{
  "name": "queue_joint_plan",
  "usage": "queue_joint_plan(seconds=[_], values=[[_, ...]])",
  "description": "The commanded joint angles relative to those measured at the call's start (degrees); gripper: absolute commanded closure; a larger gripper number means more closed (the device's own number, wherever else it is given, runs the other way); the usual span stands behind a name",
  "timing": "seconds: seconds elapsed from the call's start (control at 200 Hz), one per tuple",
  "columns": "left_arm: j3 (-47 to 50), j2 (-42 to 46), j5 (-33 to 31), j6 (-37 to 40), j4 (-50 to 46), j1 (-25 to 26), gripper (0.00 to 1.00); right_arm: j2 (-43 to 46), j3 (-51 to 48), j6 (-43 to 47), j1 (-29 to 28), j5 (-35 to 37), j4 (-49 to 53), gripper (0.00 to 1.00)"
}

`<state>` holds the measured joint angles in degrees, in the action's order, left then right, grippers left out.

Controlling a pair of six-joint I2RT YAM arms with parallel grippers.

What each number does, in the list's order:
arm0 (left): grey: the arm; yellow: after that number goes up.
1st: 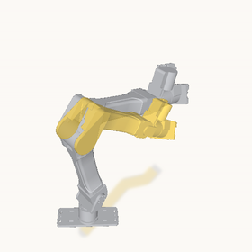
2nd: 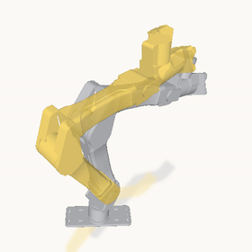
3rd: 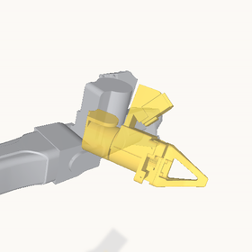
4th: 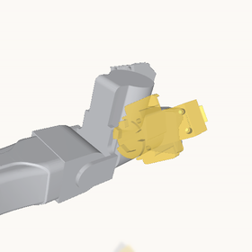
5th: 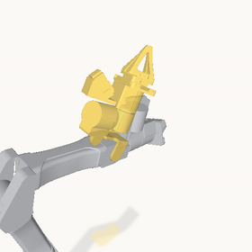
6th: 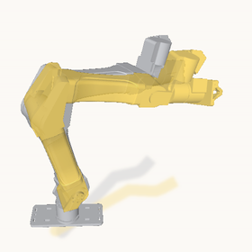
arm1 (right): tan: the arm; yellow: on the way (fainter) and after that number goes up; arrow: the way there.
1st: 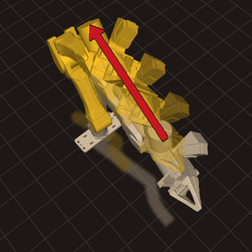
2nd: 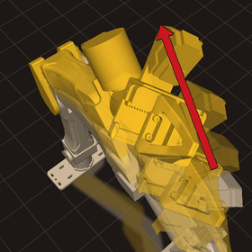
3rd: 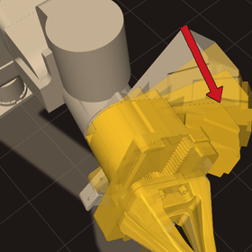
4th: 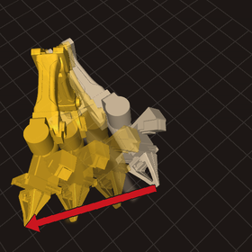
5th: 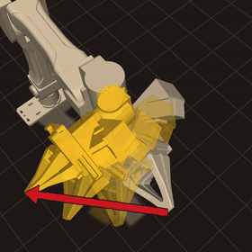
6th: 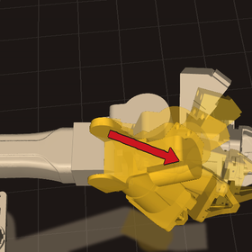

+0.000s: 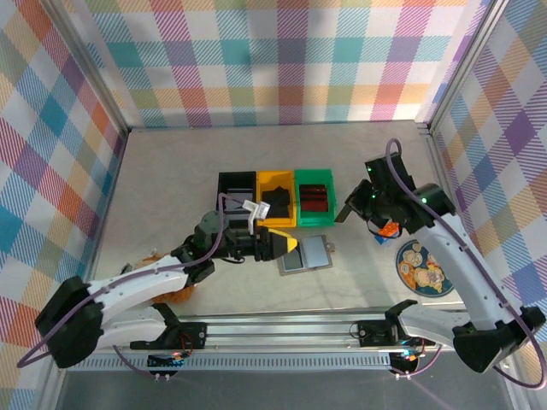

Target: Take the credit cards out of the card holder

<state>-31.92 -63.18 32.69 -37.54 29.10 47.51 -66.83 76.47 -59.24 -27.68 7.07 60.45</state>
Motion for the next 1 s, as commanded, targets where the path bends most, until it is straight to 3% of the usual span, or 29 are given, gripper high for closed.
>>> queue_joint_plan(seconds=[0.0,0.155,0.28,0.415,0.525,0.635,0.755,0.825,0.995], values=[[0.23,2.29,-9.24,13.28,-8.96,1.76,0.38,-4.40,4.18,-3.96,0.17,-1.12,6.69,1.00],[1.68,0.84,-17.25,16.73,-2.55,5.98,0.37,-6.38,4.17,-7.36,-0.17,-7.01,4.34,1.00],[-1.02,-1.87,-21.42,22.89,-4.59,9.30,0.38,-4.59,2.68,-9.32,-0.42,-6.39,1.81,1.00],[-2.77,-3.95,-28.48,29.57,-5.52,11.49,0.40,-3.65,1.88,-11.10,-0.47,-10.38,1.31,1.00],[0.65,-5.84,-29.79,30.35,7.31,11.73,0.40,-2.18,-0.49,-13.49,-0.53,-15.41,-1.70,1.00],[5.52,-10.58,-31.41,32.79,28.42,12.08,0.42,-1.91,0.58,-14.12,-0.45,-16.41,-0.02,1.00],[7.95,-21.19,-23.50,37.94,50.24,12.08,0.41,-1.08,0.89,-15.32,-0.36,-19.72,-0.79,1.00],[6.33,-23.06,-19.58,41.03,49.14,12.34,0.41,-1.15,1.54,-15.55,-0.35,-22.28,-1.35,1.00],[6.93,-19.48,-24.35,47.70,49.12,13.17,0.42,-1.02,1.06,-15.07,-0.21,-27.51,-1.98,1.00]])
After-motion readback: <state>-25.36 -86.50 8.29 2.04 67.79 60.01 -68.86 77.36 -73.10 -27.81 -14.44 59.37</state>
